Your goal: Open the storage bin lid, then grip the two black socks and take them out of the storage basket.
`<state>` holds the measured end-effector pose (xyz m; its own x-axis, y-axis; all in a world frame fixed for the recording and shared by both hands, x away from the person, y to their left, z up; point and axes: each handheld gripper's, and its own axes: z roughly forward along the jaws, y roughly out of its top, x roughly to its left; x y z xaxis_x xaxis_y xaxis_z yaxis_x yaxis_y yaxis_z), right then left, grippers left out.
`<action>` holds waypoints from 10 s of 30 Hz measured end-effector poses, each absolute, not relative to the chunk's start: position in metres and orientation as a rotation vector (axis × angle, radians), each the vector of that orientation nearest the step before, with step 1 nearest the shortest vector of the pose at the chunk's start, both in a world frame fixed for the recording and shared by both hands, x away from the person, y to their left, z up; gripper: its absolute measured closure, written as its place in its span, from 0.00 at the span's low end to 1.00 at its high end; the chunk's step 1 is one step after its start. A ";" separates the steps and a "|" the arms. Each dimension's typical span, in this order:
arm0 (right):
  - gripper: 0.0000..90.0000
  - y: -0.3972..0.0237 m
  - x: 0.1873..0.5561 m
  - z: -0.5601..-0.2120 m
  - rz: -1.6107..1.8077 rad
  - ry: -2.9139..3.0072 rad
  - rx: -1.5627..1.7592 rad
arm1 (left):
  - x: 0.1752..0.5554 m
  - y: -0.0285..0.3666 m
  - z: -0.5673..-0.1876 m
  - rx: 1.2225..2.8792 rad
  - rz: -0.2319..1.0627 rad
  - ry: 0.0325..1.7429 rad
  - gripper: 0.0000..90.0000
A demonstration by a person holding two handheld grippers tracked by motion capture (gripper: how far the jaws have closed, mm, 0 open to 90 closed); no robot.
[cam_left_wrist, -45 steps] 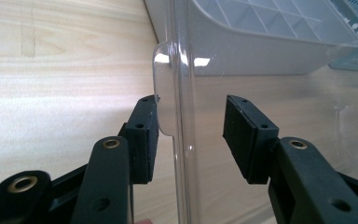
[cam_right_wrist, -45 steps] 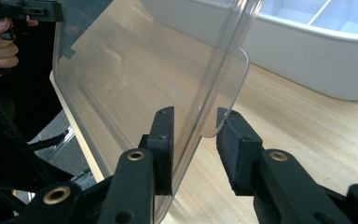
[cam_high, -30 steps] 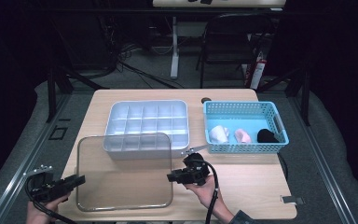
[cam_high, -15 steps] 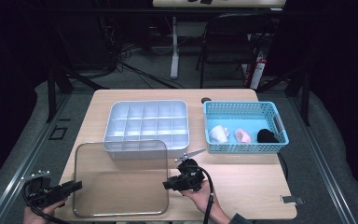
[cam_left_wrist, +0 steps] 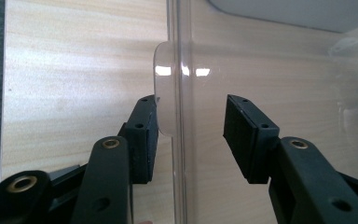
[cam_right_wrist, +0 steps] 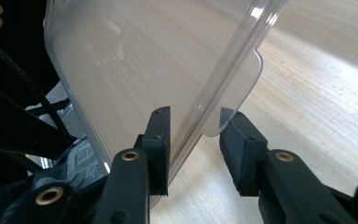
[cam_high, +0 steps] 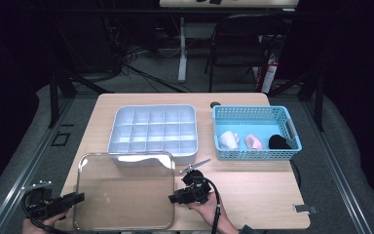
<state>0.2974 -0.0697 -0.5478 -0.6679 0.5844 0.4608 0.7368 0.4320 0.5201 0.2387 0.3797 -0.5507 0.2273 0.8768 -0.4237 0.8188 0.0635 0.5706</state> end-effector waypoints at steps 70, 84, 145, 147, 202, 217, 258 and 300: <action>0.52 -0.048 0.285 -0.564 -0.901 -2.542 -1.090 | 0.226 0.389 -0.564 1.757 0.059 1.763 0.51; 0.20 -0.078 0.290 -0.543 -1.028 -2.704 -1.069 | 0.230 0.371 -0.539 1.826 0.322 1.683 0.23; 0.00 -0.293 0.311 -0.494 -0.970 -2.783 -1.689 | 0.271 0.225 -0.523 2.195 0.516 1.151 0.00; 0.00 -0.294 0.311 -0.491 -0.969 -2.779 -1.696 | 0.271 0.224 -0.523 2.206 0.522 1.144 0.00; 0.26 -0.363 0.437 -0.483 -0.598 -2.650 -1.980 | 0.270 0.222 -0.526 2.238 0.509 1.128 0.00; 0.39 -0.366 0.446 -0.498 -0.533 -2.526 -2.127 | 0.270 0.222 -0.527 2.236 0.523 1.129 0.00; 0.75 -0.373 0.436 -0.495 -0.638 -2.398 -2.255 | 0.269 0.223 -0.526 2.237 0.535 1.133 0.00; 0.76 -0.363 0.442 -0.411 -0.657 -2.550 -2.211 | 0.269 0.221 -0.527 2.256 0.511 1.116 0.00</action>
<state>0.4422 -0.3634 -0.4115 -0.1475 0.9888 0.0237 0.8773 0.1197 0.4648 0.2693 0.2213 -0.5269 0.5795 0.8104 0.0859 0.5948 -0.4927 0.6352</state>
